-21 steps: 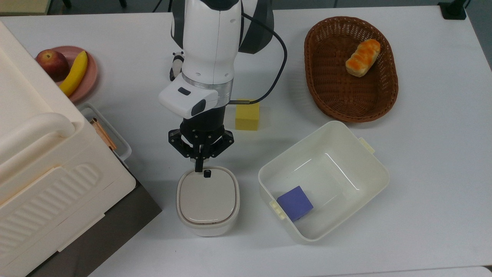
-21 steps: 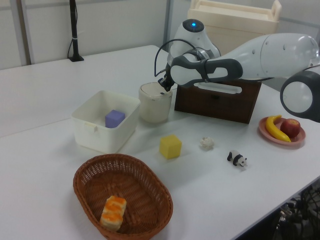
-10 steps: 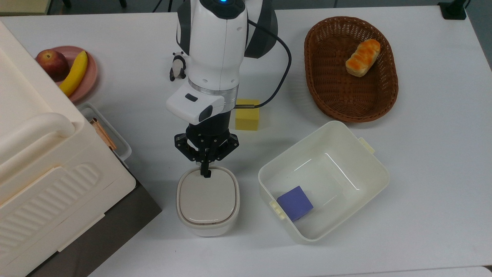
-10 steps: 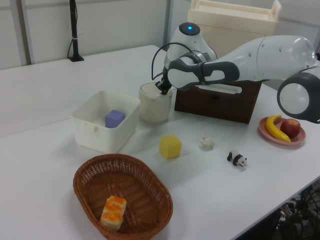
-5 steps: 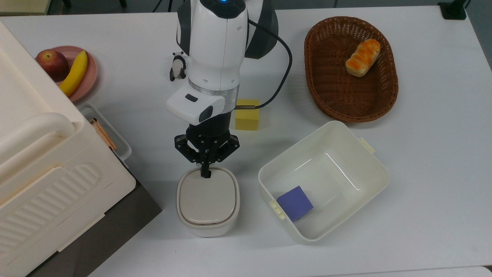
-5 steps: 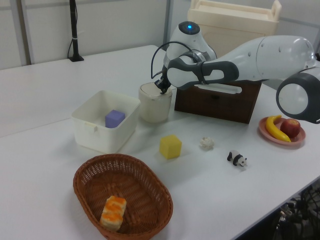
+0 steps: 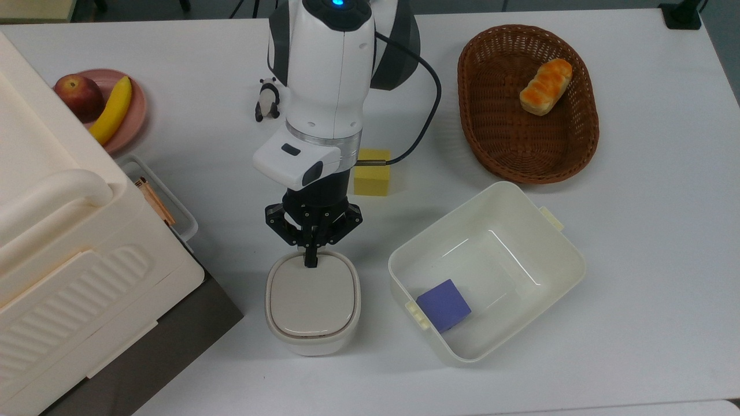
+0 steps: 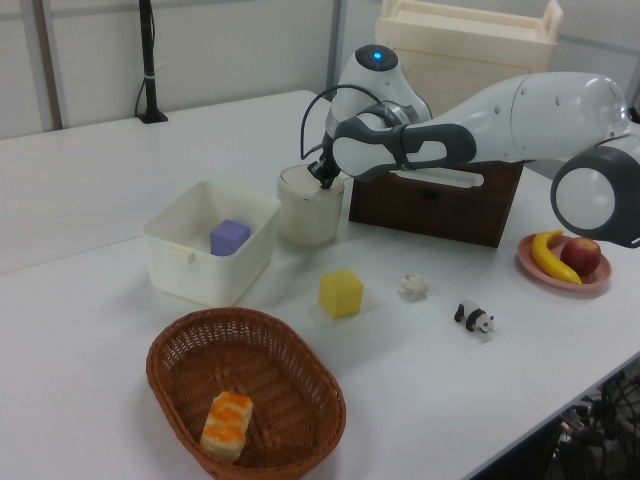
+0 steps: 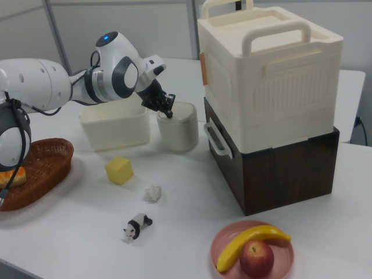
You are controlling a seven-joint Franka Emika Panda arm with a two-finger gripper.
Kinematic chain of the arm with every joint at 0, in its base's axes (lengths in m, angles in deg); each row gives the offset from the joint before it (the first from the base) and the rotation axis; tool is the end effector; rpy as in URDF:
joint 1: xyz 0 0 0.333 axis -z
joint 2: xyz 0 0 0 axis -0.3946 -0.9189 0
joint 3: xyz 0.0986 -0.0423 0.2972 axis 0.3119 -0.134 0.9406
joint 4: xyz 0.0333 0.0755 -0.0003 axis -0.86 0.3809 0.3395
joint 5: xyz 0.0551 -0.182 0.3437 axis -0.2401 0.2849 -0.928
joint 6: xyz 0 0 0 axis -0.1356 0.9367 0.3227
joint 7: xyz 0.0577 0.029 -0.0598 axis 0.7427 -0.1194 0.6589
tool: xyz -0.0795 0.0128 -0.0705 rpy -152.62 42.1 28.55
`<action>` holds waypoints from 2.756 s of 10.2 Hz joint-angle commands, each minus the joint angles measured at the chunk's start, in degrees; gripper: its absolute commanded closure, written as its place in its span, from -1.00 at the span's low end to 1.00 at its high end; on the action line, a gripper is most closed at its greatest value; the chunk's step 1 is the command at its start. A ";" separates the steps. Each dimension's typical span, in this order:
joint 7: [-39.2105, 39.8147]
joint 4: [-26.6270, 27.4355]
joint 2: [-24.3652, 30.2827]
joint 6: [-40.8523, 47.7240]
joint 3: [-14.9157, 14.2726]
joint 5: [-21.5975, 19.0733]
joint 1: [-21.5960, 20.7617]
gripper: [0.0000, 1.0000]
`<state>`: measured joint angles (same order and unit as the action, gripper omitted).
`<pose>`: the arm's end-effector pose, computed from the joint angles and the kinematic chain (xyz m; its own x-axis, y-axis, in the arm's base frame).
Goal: Open the trash can
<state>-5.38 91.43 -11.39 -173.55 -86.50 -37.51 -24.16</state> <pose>0.7450 0.0406 0.4287 0.8817 0.1957 0.4293 0.1117 -0.9706 0.2132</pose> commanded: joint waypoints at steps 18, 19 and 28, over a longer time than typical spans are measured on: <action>0.82 5.82 30.09 49.37 -0.94 -14.52 -2.42 -1.00; 0.73 5.82 30.18 49.37 -1.30 -14.97 -2.42 -1.00; -3.31 5.47 30.01 49.55 -1.13 -15.51 -2.07 -1.00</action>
<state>-7.61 95.43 17.45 -124.31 -87.24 -51.71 -25.76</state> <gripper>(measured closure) 0.000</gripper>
